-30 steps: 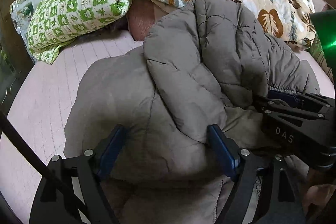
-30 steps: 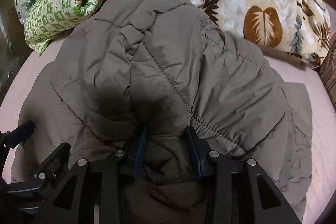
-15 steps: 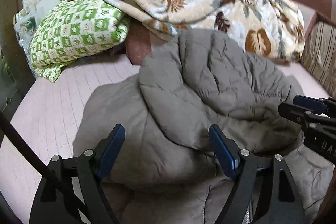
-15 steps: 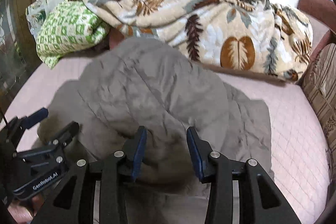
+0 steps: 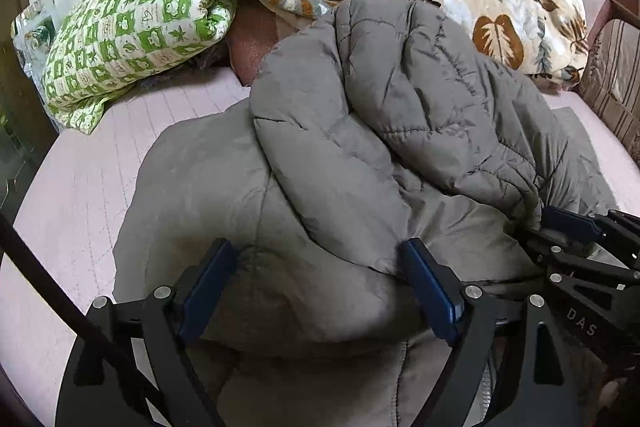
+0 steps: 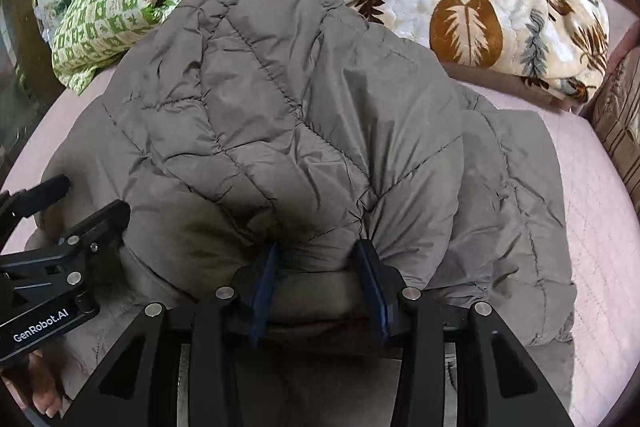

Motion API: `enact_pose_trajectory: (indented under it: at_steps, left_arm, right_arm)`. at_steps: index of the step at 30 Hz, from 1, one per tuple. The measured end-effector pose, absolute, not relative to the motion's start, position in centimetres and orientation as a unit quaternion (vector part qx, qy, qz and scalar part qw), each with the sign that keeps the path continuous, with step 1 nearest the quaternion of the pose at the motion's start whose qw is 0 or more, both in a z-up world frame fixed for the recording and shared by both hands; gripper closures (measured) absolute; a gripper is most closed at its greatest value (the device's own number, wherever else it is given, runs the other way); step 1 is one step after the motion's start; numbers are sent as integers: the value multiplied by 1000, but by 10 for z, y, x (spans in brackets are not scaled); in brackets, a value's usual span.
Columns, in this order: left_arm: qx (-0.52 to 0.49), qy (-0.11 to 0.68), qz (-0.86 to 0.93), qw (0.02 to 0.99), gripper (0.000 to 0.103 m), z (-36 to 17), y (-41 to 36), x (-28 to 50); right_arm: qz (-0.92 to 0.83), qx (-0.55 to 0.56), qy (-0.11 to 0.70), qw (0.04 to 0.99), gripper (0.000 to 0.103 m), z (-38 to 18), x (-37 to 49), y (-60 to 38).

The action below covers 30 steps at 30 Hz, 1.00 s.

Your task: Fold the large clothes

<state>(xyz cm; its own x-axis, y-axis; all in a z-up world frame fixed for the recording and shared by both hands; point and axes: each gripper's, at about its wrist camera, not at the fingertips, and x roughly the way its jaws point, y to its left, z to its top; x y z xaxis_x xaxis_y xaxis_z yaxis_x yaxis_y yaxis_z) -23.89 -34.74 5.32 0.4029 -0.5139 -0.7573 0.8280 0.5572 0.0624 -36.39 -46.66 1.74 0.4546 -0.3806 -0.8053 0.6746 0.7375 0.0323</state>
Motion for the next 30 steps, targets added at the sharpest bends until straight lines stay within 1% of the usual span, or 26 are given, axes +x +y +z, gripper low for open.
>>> enact_pose_trajectory:
  at_steps: [2, 4, 6, 9, 11, 14, 16, 19, 24, 27, 30]
  left_arm:
    - [213, 357, -422, 806, 17, 60, -342, -239]
    - [211, 354, -423, 807, 17, 67, -334, -242]
    - [211, 346, -421, 812, 17, 74, -325, -248]
    - [211, 332, -423, 816, 17, 84, -308, -261]
    - [213, 319, -430, 817, 17, 92, -290, -277]
    - [223, 307, -435, 816, 17, 95, -268, -299]
    - [231, 309, -435, 814, 17, 89, -244, -317]
    - [239, 339, -430, 802, 17, 71, -217, -332]
    - [249, 381, -408, 791, 17, 43, -183, -343]
    - [258, 385, -397, 792, 17, 29, -174, -348]
    - [270, 363, -389, 802, 17, 27, -167, -360]
  right_arm:
    - [-310, 187, 408, 838, 59, 29, -369, -465]
    - [-295, 206, 378, 853, 59, 48, -387, -457]
    - [-291, 207, 366, 859, 57, 60, -403, -444]
    - [-283, 196, 369, 863, 57, 69, -431, -412]
    - [-280, 185, 377, 863, 52, 69, -452, -387]
    - [-286, 177, 383, 860, 51, 63, -483, -360]
    - [-286, 176, 387, 859, 51, 60, -503, -340]
    - [-289, 183, 385, 857, 45, 54, -530, -322]
    - [-290, 194, 398, 848, 45, 37, -547, -308]
    - [-292, 191, 404, 845, 45, 25, -550, -300]
    - [-295, 189, 412, 841, 43, 7, -552, -292]
